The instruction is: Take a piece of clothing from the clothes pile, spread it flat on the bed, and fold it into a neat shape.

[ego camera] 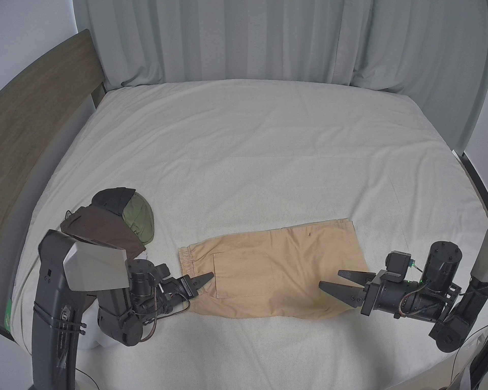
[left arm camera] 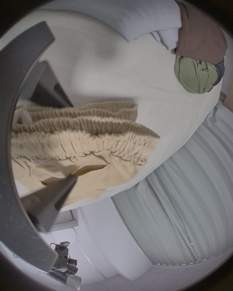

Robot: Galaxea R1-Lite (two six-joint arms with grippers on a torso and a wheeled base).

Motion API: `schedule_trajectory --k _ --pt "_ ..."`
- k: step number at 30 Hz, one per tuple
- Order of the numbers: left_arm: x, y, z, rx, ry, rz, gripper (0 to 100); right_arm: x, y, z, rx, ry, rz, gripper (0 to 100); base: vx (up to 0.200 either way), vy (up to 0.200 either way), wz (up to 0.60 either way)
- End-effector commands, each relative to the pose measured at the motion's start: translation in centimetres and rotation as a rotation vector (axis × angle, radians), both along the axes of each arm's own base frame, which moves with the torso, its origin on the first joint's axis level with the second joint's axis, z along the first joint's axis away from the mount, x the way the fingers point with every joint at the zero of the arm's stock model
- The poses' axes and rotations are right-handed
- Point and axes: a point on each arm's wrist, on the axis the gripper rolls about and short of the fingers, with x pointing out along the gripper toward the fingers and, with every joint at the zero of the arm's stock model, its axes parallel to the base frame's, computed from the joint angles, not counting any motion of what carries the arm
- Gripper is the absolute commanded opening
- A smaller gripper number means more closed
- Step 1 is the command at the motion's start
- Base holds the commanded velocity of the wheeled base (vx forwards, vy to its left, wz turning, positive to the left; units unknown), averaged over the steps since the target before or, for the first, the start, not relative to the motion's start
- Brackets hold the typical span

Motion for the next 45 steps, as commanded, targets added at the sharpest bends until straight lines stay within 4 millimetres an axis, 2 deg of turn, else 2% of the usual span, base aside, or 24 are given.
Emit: schedule_trajectory --k 1,20,30,45 --pt "0.0 0.0 0.0 0.0 -0.004 0.002 0 0.0 0.0 0.0 0.001 -0.001 0.0 100 0.0 0.0 0.0" --pt "0.0 0.1 0.2 -0.001 -0.006 0.001 0 0.0 0.0 0.0 0.0 -0.002 0.0 100 0.0 0.0 0.0" --pt "-0.5 1.4 2.2 -0.028 -0.022 -0.028 0 0.0 0.0 0.0 -0.001 0.0 -0.001 100 0.0 0.0 0.0" --pt "-0.9 2.3 2.4 -0.034 -0.009 -0.045 0 0.0 0.0 0.0 0.001 -0.001 -0.002 100 0.0 0.0 0.0"
